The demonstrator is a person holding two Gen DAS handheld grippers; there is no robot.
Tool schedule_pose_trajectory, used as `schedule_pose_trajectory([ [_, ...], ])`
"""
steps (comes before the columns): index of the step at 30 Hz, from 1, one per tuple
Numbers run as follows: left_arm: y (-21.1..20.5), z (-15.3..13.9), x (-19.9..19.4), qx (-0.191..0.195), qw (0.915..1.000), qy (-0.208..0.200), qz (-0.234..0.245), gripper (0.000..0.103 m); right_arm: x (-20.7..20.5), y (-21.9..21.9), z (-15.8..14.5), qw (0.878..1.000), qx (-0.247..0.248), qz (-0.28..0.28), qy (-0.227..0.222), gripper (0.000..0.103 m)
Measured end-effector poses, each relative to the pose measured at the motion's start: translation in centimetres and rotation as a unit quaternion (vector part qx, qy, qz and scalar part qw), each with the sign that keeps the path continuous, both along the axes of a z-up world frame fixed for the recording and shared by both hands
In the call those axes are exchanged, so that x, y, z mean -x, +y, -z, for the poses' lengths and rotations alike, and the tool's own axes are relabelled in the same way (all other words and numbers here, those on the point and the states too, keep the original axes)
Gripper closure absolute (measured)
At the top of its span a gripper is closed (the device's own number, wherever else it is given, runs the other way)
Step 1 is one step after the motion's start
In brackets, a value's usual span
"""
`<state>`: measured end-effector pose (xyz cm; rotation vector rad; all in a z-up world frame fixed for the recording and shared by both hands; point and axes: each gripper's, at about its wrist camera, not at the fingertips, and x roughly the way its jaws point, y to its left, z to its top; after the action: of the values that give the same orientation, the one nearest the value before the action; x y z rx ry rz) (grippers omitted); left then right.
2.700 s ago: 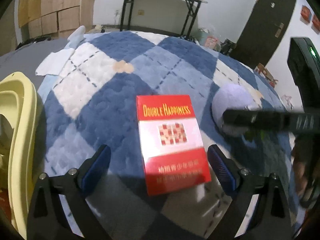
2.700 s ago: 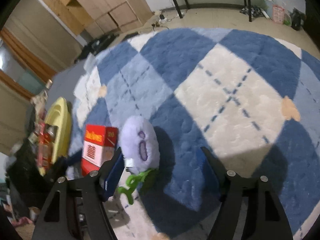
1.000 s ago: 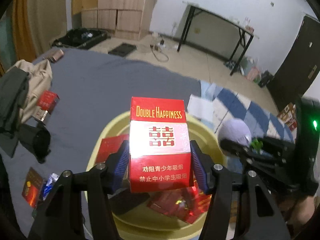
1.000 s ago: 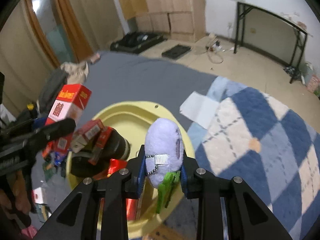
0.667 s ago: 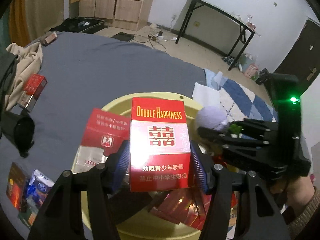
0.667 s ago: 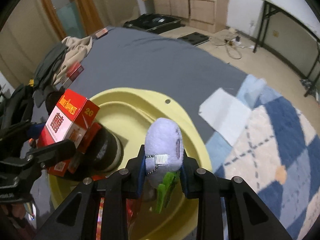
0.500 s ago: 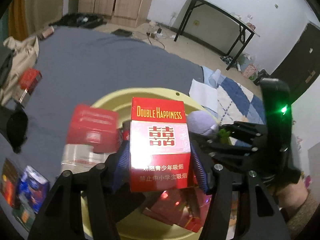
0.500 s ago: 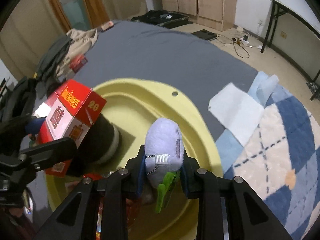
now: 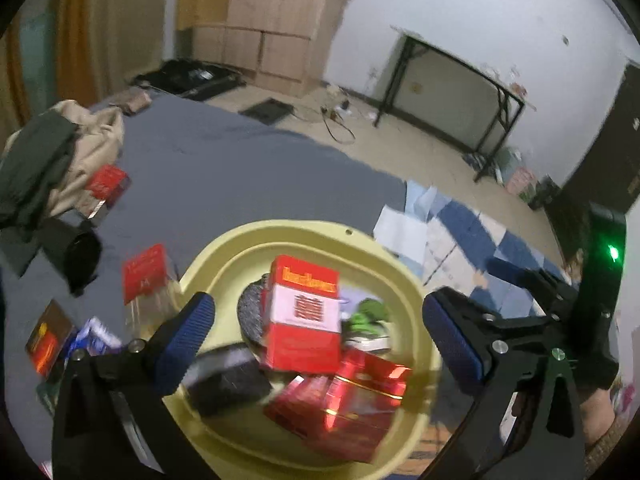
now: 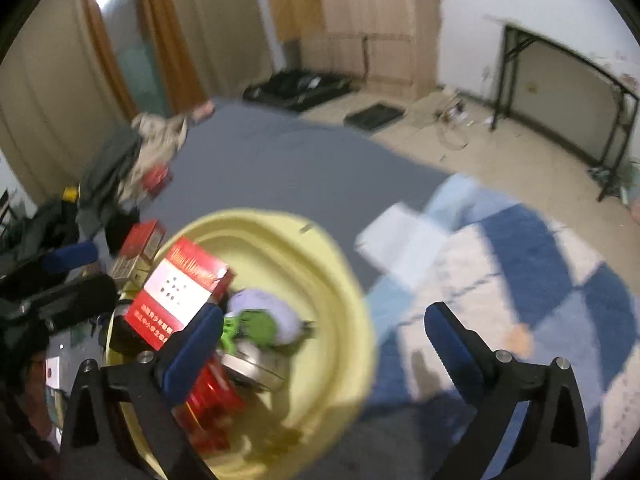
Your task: Organize rigid objects
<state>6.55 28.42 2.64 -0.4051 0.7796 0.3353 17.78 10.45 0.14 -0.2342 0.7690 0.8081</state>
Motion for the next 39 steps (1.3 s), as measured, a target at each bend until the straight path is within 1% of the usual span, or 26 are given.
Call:
schedule_pose_trajectory([
  [2, -2.1, -0.5, 1.4, -0.014, 0.9995, -0.007, -0.027, 0.0, 0.8, -2.6, -0.5, 1.0, 0.001, 0.002, -0.024, 0.0],
  [4, -3.9, -0.4, 2.5, -0.028, 0.9987, -0.007, -0.043, 0.0, 1.7, -5.0, -0.2, 0.999, 0.005, -0.006, -0.034, 0.0],
  [6, -5.4, -0.2, 3.4, -0.038, 0.9972, 0.0, -0.065, 0.0, 3.0, -7.2, 0.7, 0.999, 0.009, -0.026, -0.036, 0.0],
  [8, -7.4, 0.0, 4.4, -0.069, 0.9936, -0.005, -0.09, 0.0, 4.7, -9.0, 2.0, 0.997, 0.016, -0.052, -0.059, 0.0],
  [9, -8.3, 0.3, 5.1, -0.08, 0.9914, -0.007, -0.103, 0.0, 5.0, -9.6, 2.5, 0.997, 0.018, -0.058, -0.054, 0.0],
  [11, -10.0, 1.6, 7.1, -0.068, 0.988, -0.016, -0.137, 0.0, 5.4, -11.0, 4.0, 0.998, 0.018, -0.052, -0.03, 0.0],
  [12, -11.1, 2.5, 8.3, -0.067, 0.9862, -0.02, -0.15, 0.0, 5.7, -11.6, 4.6, 0.998, 0.015, -0.05, -0.028, 0.0],
  [13, -12.1, 3.4, 9.0, -0.068, 0.9846, -0.011, -0.161, 0.0, 6.0, -11.8, 5.1, 0.998, 0.015, -0.052, -0.03, 0.0],
  [15, -12.8, 4.3, 9.2, -0.06, 0.985, -0.008, -0.161, 0.0, 6.4, -12.2, 6.3, 0.998, 0.02, -0.055, -0.026, 0.0],
  [16, -12.9, 4.5, 9.1, -0.07, 0.9837, -0.004, -0.166, 0.0, 6.5, -12.0, 6.8, 0.998, 0.021, -0.061, -0.022, 0.0],
  [18, -13.4, 5.0, 9.1, -0.104, 0.9803, 0.0, -0.168, 0.0, 6.8, -11.9, 7.7, 0.997, 0.02, -0.066, -0.023, 0.0],
  [20, -13.7, 5.9, 9.3, -0.116, 0.9787, 0.005, -0.169, 0.0, 6.5, -11.4, 8.6, 0.997, 0.023, -0.067, -0.026, 0.0],
  [22, -13.7, 7.4, 9.3, -0.111, 0.9782, 0.024, -0.174, 0.0, 6.1, -11.0, 9.1, 0.997, 0.025, -0.068, -0.028, 0.0],
  [25, -14.2, 9.5, 9.1, -0.122, 0.9765, 0.043, -0.173, 0.0, 5.8, -10.1, 9.6, 0.996, 0.029, -0.074, -0.032, 0.0],
  [27, -14.4, 10.7, 8.8, -0.109, 0.9789, 0.057, -0.163, 0.0, 5.8, -9.5, 10.1, 0.995, 0.041, -0.087, -0.039, 0.0],
  [28, -14.6, 11.2, 8.7, -0.101, 0.9797, 0.058, -0.163, 0.0, 5.8, -9.2, 10.4, 0.994, 0.044, -0.095, -0.038, 0.0],
  [29, -14.8, 11.5, 8.5, -0.101, 0.9803, 0.059, -0.159, 0.0, 5.8, -9.0, 10.7, 0.993, 0.049, -0.101, -0.035, 0.0],
  [31, -15.6, 12.2, 7.7, -0.112, 0.9824, 0.059, -0.137, 0.0, 5.7, -8.4, 11.1, 0.992, 0.058, -0.105, -0.036, 0.0],
  [32, -15.9, 12.6, 7.3, -0.121, 0.9819, 0.062, -0.131, 0.0, 5.5, -8.2, 11.2, 0.992, 0.061, -0.105, -0.037, 0.0],
  [33, -15.9, 12.9, 7.2, -0.123, 0.9816, 0.063, -0.132, 0.0, 5.4, -7.9, 11.4, 0.992, 0.065, -0.105, -0.036, 0.0],
  [35, -15.4, 13.8, 7.3, -0.112, 0.9791, 0.068, -0.155, 0.0, 5.3, -7.7, 11.7, 0.991, 0.07, -0.106, -0.039, 0.0],
  [36, -14.9, 14.4, 7.3, -0.103, 0.9772, 0.079, -0.168, 0.0, 5.2, -7.6, 11.8, 0.991, 0.071, -0.107, -0.039, 0.0],
  [37, -14.1, 15.1, 7.5, -0.081, 0.9757, 0.085, -0.185, 0.0, 5.1, -7.5, 11.9, 0.991, 0.069, -0.108, -0.037, 0.0],
  [38, -13.5, 15.2, 7.7, -0.064, 0.9759, 0.081, -0.192, 0.0, 5.0, -7.5, 11.9, 0.991, 0.068, -0.108, -0.036, 0.0],
  [39, -13.4, 15.2, 7.7, -0.062, 0.975, 0.078, -0.199, 0.0, 5.0, -7.4, 12.0, 0.991, 0.069, -0.109, -0.037, 0.0],
])
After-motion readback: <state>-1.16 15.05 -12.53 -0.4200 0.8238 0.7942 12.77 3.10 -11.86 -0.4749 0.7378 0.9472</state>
